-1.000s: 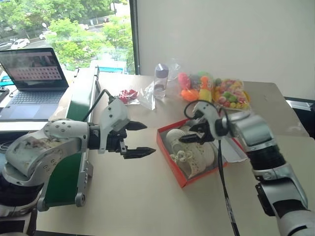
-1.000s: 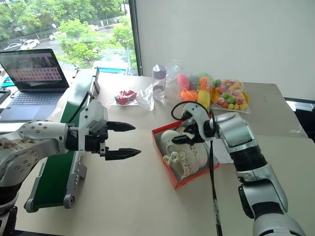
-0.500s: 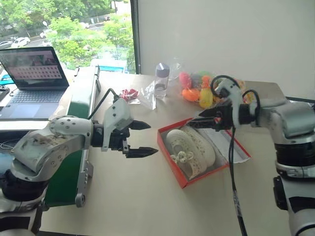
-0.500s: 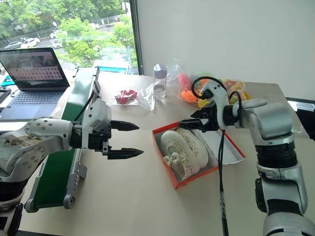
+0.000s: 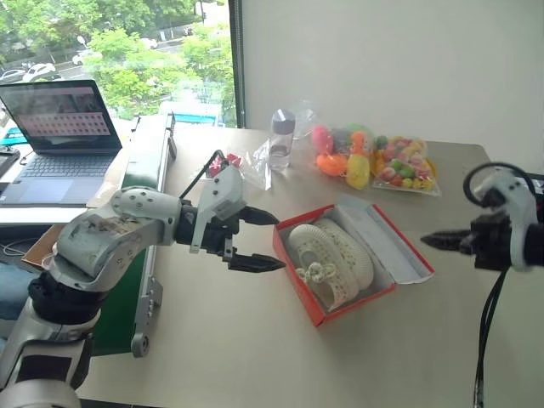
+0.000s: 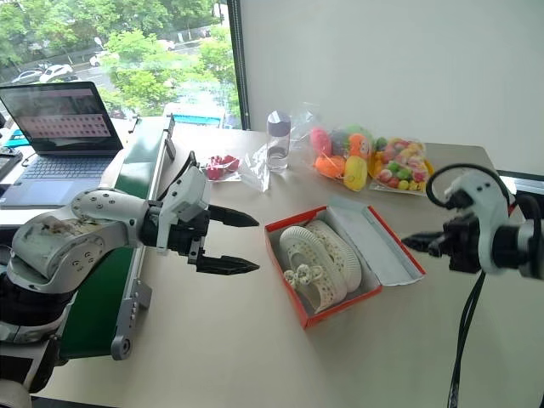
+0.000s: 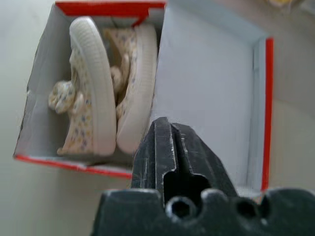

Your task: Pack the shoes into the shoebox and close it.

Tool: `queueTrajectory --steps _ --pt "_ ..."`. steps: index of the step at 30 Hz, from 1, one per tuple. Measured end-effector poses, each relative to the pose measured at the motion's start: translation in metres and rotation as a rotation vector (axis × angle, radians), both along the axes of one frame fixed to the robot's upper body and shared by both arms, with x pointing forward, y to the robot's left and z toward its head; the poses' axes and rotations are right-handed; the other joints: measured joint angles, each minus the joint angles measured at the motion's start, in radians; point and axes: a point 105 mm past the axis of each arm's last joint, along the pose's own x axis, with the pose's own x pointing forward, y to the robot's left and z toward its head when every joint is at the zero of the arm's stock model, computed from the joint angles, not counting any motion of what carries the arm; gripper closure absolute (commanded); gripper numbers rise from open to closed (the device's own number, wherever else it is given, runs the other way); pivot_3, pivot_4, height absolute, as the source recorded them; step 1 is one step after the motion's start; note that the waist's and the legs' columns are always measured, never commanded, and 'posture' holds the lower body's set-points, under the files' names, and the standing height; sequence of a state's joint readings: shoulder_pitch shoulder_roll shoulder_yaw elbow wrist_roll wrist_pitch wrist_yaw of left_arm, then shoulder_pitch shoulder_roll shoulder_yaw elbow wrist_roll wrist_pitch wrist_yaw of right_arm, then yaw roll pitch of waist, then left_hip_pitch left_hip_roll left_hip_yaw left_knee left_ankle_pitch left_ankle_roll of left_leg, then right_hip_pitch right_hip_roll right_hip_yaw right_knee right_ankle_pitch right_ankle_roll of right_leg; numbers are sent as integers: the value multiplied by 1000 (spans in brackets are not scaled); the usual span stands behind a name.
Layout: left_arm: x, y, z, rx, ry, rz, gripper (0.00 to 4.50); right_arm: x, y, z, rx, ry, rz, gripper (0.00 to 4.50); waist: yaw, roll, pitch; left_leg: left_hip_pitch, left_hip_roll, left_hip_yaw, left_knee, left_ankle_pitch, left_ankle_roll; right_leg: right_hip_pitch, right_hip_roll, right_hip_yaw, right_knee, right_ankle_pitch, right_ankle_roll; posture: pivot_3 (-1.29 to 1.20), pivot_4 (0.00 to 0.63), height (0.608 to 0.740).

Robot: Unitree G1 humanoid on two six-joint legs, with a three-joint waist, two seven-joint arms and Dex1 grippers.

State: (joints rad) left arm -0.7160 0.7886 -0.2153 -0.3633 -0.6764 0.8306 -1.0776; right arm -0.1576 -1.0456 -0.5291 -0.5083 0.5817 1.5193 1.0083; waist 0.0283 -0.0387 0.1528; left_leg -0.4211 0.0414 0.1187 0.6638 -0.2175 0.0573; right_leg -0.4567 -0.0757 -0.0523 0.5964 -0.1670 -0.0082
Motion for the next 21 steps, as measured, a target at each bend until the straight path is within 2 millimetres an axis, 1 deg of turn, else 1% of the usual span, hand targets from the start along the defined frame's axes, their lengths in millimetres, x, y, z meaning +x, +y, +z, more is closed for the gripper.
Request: queueTrajectory --steps 3,4,5,8,9,11,13,15,16,17,20,21 --pt "6 0 -1 18 -12 -8 0 -19 6 -24 81 59 -22 4432 -4 0 0 0 0 1 3 0 0 0 0 2 0 1 2 0 150 740" --pt "9 -2 -3 31 -22 -11 0 -24 8 -37 124 70 -48 4432 -8 0 0 0 0 0 6 0 1 1 0 3 1 1 1 0 150 740" --pt "9 -2 -3 33 -25 -11 0 -25 9 -40 134 77 -54 4432 -9 0 0 0 0 0 7 0 1 1 0 3 1 1 0 0 150 740" --pt "13 2 -9 82 -36 -13 0 -29 17 -73 224 105 -126 4432 -14 0 0 -1 0 0 10 0 1 1 0 4 3 0 -2 0 150 740" --pt "14 4 -9 90 -37 -10 0 -27 20 -81 255 110 -148 4432 -17 1 1 -2 0 0 13 -1 0 0 -1 4 6 0 -2 0 150 740" --pt "14 5 -9 96 -48 -15 0 -20 19 -94 264 94 -202 4432 -18 3 1 -2 -1 1 14 -4 -4 0 -1 6 7 0 -2 0 150 740" --pt "15 6 -9 109 -56 -13 0 -8 8 -108 232 72 -294 4432 -18 3 2 -2 -2 0 15 -4 -5 0 -1 7 7 0 -2 0 150 740" --pt "14 7 -9 115 -57 -13 0 -3 -4 -121 205 77 -372 4432 -18 3 2 -2 -3 0 15 -4 -4 -1 -1 8 8 0 -2 0 150 740" --pt "14 8 -9 118 -59 -12 0 0 -7 -125 204 73 -401 4432 -18 3 2 -2 -4 0 14 -4 -4 -1 -2 9 10 0 -2 0 150 740" --pt "14 9 -8 125 -62 -6 0 11 -12 -129 222 40 -444 4432 -19 3 2 -2 -5 0 15 -4 -4 -1 -1 10 11 0 -2 0 150 740" --pt "11 10 -6 137 -69 -6 0 27 -20 -136 253 -3 -519 4432 -20 4 2 -2 -6 0 14 -3 -3 -2 -1 11 12 -1 -2 0 150 740" --pt "10 11 -5 143 -68 -2 0 31 -25 -139 258 -16 -544 4432 -20 4 2 -2 -6 0 14 -1 1 -2 -1 11 13 -1 -2 0 150 740"
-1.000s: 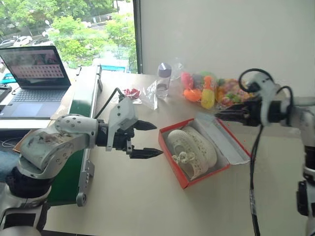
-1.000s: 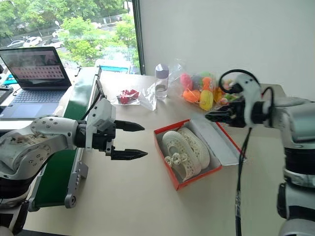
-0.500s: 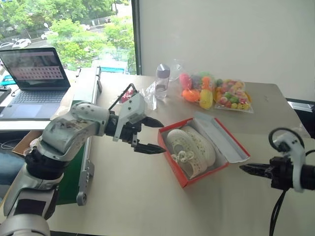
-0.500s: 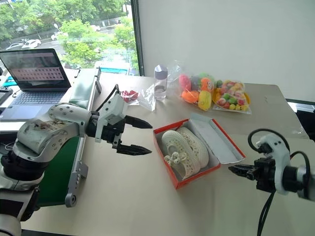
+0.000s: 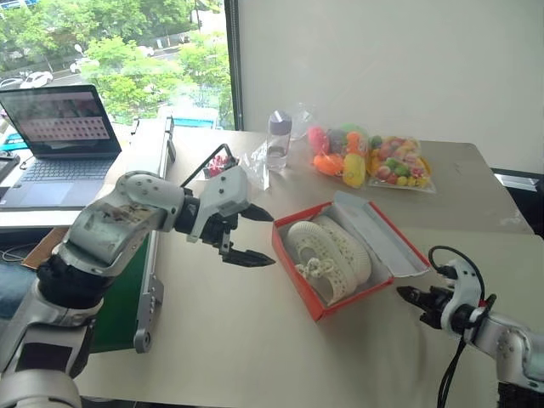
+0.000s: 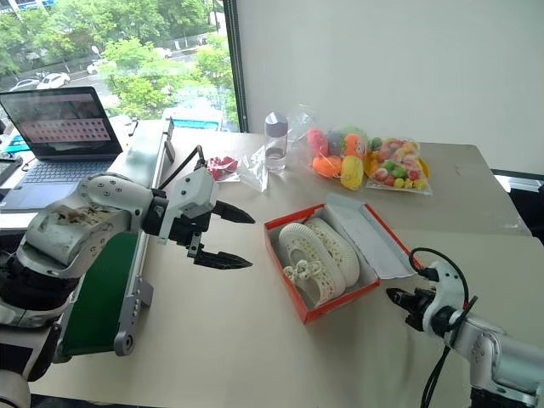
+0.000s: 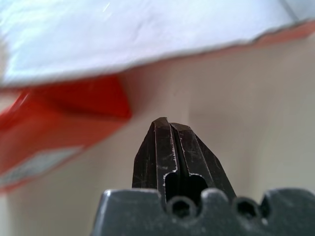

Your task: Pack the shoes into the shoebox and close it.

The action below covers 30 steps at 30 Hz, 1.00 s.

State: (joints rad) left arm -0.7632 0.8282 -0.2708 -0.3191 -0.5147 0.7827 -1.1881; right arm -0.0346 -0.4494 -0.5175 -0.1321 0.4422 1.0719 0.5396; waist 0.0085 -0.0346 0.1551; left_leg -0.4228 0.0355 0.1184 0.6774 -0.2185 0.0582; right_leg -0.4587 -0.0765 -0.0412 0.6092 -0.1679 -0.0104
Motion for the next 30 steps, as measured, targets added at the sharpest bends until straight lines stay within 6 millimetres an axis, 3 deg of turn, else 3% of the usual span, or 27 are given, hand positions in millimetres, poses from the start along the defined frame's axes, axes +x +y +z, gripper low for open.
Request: queueTrajectory --steps 4,9,12,16,21,23,27,30 --pt "1 6 6 5 -11 33 0 16 -15 -9 25 -63 -104 4432 0 0 0 0 0 0 0 2 3 0 0 0 0 -1 0 0 150 740" --pt "0 14 5 40 -11 65 0 38 -21 -10 195 -208 -229 4432 -8 2 1 1 -1 0 0 2 4 1 0 2 1 0 1 0 150 740" --pt "-1 23 2 70 2 89 0 44 -26 6 254 -318 -258 4432 -12 4 2 1 -1 0 0 2 4 1 0 2 1 0 1 0 150 740" --pt "-3 28 2 89 -1 105 0 40 -32 52 303 -517 -212 4432 -10 6 4 1 -1 0 0 2 4 1 0 2 1 0 1 0 150 740" --pt "-5 31 -2 100 10 112 0 17 -6 121 374 -704 42 4432 -9 8 5 1 0 -1 0 2 4 1 0 1 2 0 1 0 150 740" --pt "-6 31 -2 102 5 109 0 8 11 138 399 -727 149 4432 -10 8 5 2 0 0 0 2 4 2 0 2 2 0 1 0 150 740" --pt "-6 33 -2 112 3 116 0 0 44 151 436 -697 332 4432 -11 8 5 3 -1 0 0 1 1 2 0 2 1 0 1 0 150 740" --pt "-6 35 -3 121 11 130 0 1 56 150 441 -665 388 4432 -7 8 5 2 -1 -1 0 1 2 2 0 2 1 0 1 0 150 740"
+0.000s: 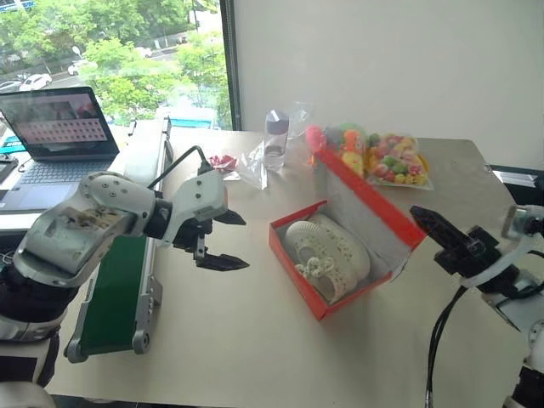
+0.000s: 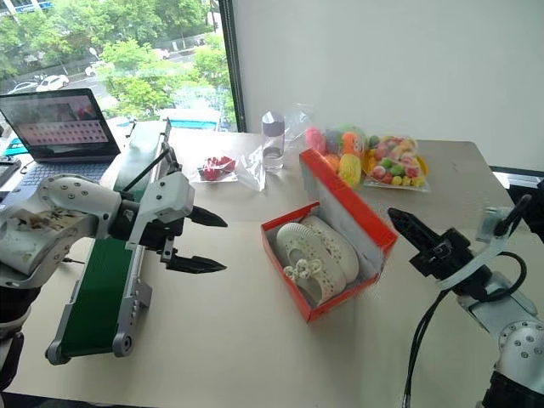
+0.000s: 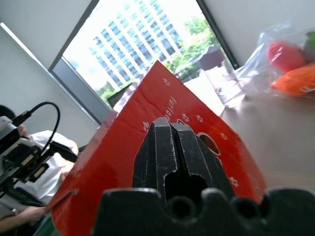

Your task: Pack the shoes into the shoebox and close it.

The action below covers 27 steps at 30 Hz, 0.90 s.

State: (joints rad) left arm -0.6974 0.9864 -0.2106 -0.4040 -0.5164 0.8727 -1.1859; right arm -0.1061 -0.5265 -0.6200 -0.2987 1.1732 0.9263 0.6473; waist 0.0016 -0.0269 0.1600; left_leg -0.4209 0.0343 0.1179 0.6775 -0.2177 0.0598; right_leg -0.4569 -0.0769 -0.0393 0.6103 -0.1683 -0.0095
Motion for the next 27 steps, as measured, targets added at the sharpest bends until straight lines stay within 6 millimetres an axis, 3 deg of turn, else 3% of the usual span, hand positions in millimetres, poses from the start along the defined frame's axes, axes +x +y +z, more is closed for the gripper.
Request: queueTrajectory --steps 6,16,21,24,27 --pt "-1 4 0 -2 -5 31 0 14 33 9 -79 -12 130 4432 -1 0 0 -1 0 0 0 1 2 -1 0 -1 0 0 0 0 150 740" --pt "-3 9 1 -4 -4 64 0 31 80 -5 -167 70 335 4432 8 0 1 -2 0 -1 0 1 3 -1 0 -1 0 0 -1 0 150 740" --pt "-6 12 -3 4 5 78 0 32 98 -32 -286 167 421 4432 9 0 1 -2 0 -1 0 1 3 -1 0 -1 -1 0 -1 0 150 740" --pt "-9 14 -10 17 11 97 0 29 107 -72 -463 277 462 4432 9 0 1 -2 0 -1 0 1 3 -1 0 -1 -1 -1 -1 0 150 740" --pt "-11 15 -12 29 8 107 0 30 115 -84 -603 268 484 4432 7 -3 0 0 0 -1 1 1 3 0 0 -1 0 -1 -1 0 150 740"
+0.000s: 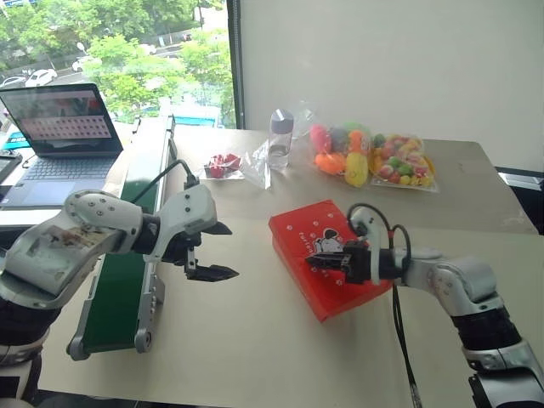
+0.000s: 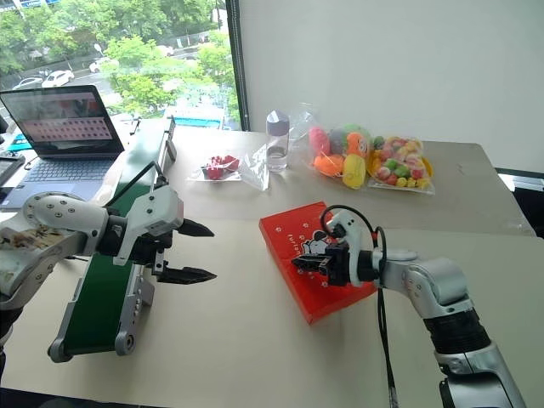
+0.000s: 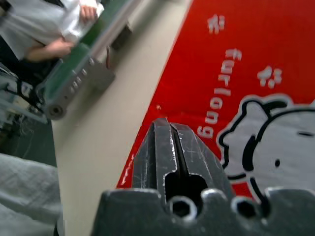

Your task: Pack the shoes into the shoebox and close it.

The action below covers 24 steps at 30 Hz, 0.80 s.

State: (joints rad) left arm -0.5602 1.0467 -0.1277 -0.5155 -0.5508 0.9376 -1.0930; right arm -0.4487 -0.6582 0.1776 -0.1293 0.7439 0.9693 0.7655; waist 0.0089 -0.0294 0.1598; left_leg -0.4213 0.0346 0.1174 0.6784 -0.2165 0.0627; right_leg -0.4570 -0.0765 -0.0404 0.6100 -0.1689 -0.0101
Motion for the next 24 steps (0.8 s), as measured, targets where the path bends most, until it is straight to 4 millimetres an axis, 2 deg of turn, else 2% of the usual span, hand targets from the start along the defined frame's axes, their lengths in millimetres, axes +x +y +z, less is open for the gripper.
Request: queueTrajectory --steps 8,16,21,24 --pt "-4 5 -2 18 -20 42 0 4 9 -11 -231 -119 140 4432 -4 -5 -4 11 1 0 -1 -5 -9 4 0 0 0 -1 -1 0 150 740" --pt "-2 7 0 4 -45 73 0 10 8 -13 -297 -156 167 4432 0 -11 -8 16 3 1 -1 -6 -10 6 -1 0 -1 -1 -2 0 150 740" --pt "-3 4 0 -59 -31 82 0 12 1 -1 -230 -127 128 4432 7 -10 -8 9 4 1 -1 -6 -10 1 -3 0 -2 -1 -2 0 150 740" --pt "-4 0 3 -115 -16 74 0 6 -6 20 -158 -116 144 4432 10 -7 -6 1 3 2 0 -5 -10 -2 -2 0 1 -1 -2 0 150 740"
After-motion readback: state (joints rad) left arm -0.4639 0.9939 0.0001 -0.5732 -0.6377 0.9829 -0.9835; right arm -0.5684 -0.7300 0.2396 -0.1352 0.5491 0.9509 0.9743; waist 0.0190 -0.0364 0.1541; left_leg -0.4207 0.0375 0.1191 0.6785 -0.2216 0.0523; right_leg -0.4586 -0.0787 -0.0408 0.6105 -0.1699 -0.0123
